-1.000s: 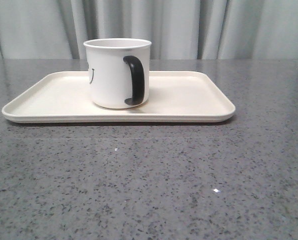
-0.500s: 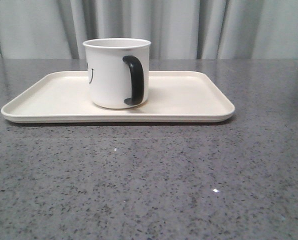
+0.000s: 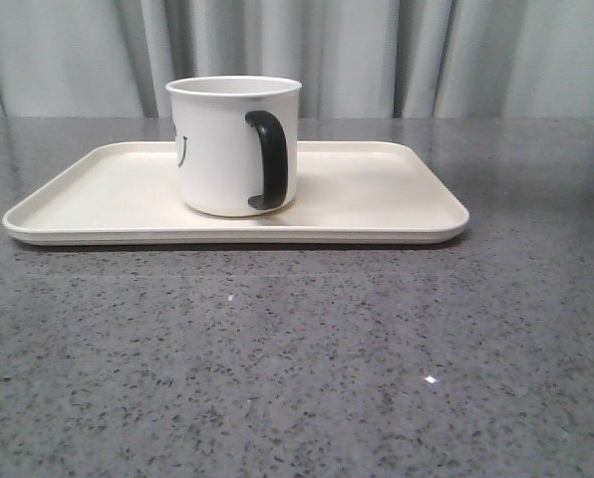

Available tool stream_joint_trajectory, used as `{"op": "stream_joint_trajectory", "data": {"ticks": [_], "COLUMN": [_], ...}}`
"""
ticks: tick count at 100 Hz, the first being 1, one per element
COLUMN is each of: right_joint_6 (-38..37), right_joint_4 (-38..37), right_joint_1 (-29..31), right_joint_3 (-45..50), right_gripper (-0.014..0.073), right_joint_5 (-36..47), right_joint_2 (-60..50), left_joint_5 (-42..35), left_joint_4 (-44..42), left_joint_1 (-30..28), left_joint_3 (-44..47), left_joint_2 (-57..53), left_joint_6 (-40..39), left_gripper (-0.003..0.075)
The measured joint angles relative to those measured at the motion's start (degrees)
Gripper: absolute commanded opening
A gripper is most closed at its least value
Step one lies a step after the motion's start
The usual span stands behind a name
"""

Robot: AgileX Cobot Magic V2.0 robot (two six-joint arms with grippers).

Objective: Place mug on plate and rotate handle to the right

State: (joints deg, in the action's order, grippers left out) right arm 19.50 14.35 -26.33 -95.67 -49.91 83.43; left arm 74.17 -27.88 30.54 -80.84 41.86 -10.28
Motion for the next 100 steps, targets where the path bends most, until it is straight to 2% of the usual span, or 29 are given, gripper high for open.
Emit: {"op": "stream_joint_trajectory", "data": {"ticks": [24,69,100], "right_joint_6": [0.21,0.24,0.34], "right_joint_4": [1.45,6.7,7.18], "right_joint_1": [-3.82,-3.82,-3.82], "right_joint_3": [0.0,0.0,0.0], "right_gripper": [0.0446,0.0427,0.0413], "right_joint_5": [-0.96,-2.24,-2.24], "right_joint_2": [7.05,15.9,19.05], "left_joint_5": [0.0,0.0,0.0], "left_joint_4": [1.14,2.35,2.35], "left_joint_1": [0.0,0.0,0.0], "left_joint_3": [0.14,0.13,0.13], "left_joint_2": [0.0,0.0,0.0], "left_joint_6": [0.0,0.0,0.0], "left_gripper": [-0.002,-0.002,-0.002]}}
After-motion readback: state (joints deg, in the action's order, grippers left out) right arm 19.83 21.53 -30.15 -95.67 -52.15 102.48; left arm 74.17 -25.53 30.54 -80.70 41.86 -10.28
